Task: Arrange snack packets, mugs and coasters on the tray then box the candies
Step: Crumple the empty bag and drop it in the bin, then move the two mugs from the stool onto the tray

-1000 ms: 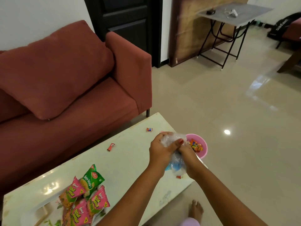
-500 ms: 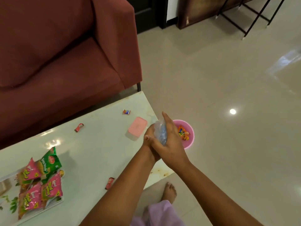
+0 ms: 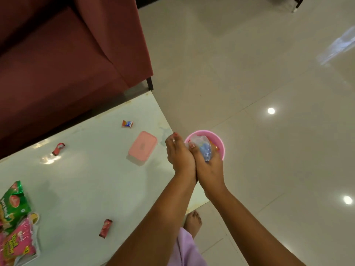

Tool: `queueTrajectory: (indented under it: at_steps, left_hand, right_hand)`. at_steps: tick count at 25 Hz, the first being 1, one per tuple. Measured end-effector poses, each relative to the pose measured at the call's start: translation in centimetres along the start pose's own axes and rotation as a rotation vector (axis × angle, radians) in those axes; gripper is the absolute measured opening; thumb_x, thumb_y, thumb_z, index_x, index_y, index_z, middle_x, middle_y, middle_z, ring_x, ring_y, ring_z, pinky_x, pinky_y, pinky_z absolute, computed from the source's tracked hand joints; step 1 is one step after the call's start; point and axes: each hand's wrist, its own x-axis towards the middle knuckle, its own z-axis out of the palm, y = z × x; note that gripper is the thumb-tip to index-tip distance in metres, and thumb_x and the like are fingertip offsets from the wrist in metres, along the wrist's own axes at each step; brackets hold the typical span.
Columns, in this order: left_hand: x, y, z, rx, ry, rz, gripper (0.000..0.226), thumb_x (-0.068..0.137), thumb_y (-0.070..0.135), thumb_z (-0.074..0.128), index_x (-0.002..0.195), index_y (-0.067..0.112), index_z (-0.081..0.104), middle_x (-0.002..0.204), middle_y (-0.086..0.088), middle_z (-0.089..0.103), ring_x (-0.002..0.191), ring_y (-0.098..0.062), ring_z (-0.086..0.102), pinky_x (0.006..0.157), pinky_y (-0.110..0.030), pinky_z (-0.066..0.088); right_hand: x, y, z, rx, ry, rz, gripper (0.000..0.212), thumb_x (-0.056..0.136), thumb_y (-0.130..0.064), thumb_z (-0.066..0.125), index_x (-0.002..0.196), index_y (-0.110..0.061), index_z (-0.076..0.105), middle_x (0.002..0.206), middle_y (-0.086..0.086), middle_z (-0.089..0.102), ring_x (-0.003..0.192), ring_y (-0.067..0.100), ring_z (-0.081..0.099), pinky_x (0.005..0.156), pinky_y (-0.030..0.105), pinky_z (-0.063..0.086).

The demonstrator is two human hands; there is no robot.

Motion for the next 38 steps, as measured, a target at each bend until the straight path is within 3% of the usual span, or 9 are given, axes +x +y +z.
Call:
queueTrajectory:
  at_steps: [4,8,10,13,16,20,25,30,38]
  left_hand:
    - [4.0,-3.1,3.4,0.199,-0.049,0.160,0.025,0.097,0.029,0.039,0.104,0.015,0.060,0.107,-0.008,0.064,0.097,-0.023,0.063,0.086,-0.035,0.055]
    - [8.2,-4.8,4.1,0.762,-0.033,0.468,0.015,0.093,0.026,0.050,0.104,0.020,0.057,0.111,-0.002,0.062,0.108,-0.019,0.052,0.087,-0.035,0.050]
    - [9.8,-5.7,3.8,1.003,-0.062,0.582,0.017,0.089,0.024,0.055,0.106,0.022,0.055,0.116,0.001,0.058,0.113,-0.020,0.044,0.089,-0.034,0.041]
    - [11.5,-7.2,2.9,1.165,-0.099,0.675,0.019,0.087,0.023,0.057,0.106,0.026,0.054,0.119,0.002,0.054,0.118,-0.020,0.039,0.092,-0.034,0.032]
    - [13.6,-8.3,1.5,1.212,-0.079,0.743,0.020,0.086,0.021,0.058,0.105,0.026,0.055,0.118,0.002,0.053,0.117,-0.021,0.040,0.094,-0.036,0.030]
    - [16.3,-9.4,-0.1,1.259,-0.049,0.787,0.019,0.084,0.023,0.059,0.102,0.026,0.057,0.116,0.001,0.053,0.116,-0.023,0.042,0.095,-0.041,0.030]
    - [17.6,-10.4,-0.9,1.287,-0.024,0.866,0.030,0.083,0.026,0.060,0.111,0.026,0.051,0.120,0.000,0.052,0.117,-0.024,0.041,0.095,-0.043,0.029]
    - [17.3,-10.6,-1.6,1.318,-0.033,0.872,0.030,0.082,0.024,0.062,0.111,0.023,0.053,0.121,-0.003,0.054,0.118,-0.027,0.044,0.095,-0.046,0.031]
    - [13.1,-9.0,-3.6,1.370,0.069,0.876,0.033,0.078,0.024,0.066,0.108,0.024,0.054,0.120,-0.004,0.056,0.117,-0.027,0.047,0.099,-0.052,0.031]
  right_hand:
    - [4.6,4.4,-1.8,-0.066,0.019,-0.053,0.016,0.093,-0.019,0.053,0.082,-0.031,0.058,0.072,0.000,0.065,0.066,0.013,0.065,0.062,0.032,0.055]
    - [8.4,9.2,-2.3,-0.216,0.065,-0.029,0.012,0.094,-0.022,0.052,0.085,-0.022,0.061,0.068,-0.006,0.063,0.060,0.006,0.062,0.056,0.017,0.051]
    - [10.6,12.7,-2.9,-0.285,0.139,0.065,0.026,0.093,-0.033,0.053,0.085,-0.011,0.064,0.070,0.003,0.065,0.064,0.012,0.063,0.059,0.027,0.052]
    - [13.9,18.3,-4.4,-0.383,0.231,0.252,0.038,0.092,-0.039,0.050,0.096,-0.003,0.061,0.089,0.016,0.066,0.080,0.029,0.062,0.071,0.035,0.050]
    - [16.4,21.8,-4.6,-0.381,0.111,0.392,0.035,0.092,-0.029,0.050,0.116,-0.003,0.047,0.108,0.019,0.059,0.088,0.029,0.054,0.075,0.033,0.042]
    - [20.1,24.7,-2.7,-0.577,0.070,0.290,0.063,0.082,-0.028,0.065,0.131,-0.007,0.033,0.123,0.019,0.048,0.110,0.037,0.051,0.089,0.042,0.045]
    - [21.6,28.0,-1.9,-1.189,-0.178,0.282,0.123,0.059,-0.063,0.074,0.146,-0.037,-0.009,0.154,0.011,0.010,0.137,0.042,0.021,0.102,0.053,0.037]
    - [20.1,28.9,-2.2,-1.093,-0.278,0.276,0.105,0.073,-0.061,0.064,0.148,-0.037,-0.005,0.158,0.008,0.004,0.143,0.040,0.011,0.111,0.054,0.024]
    - [16.2,20.6,-0.4,-0.609,0.008,0.158,0.067,0.087,-0.024,0.061,0.145,-0.017,0.028,0.143,0.014,0.039,0.132,0.034,0.037,0.110,0.048,0.031]
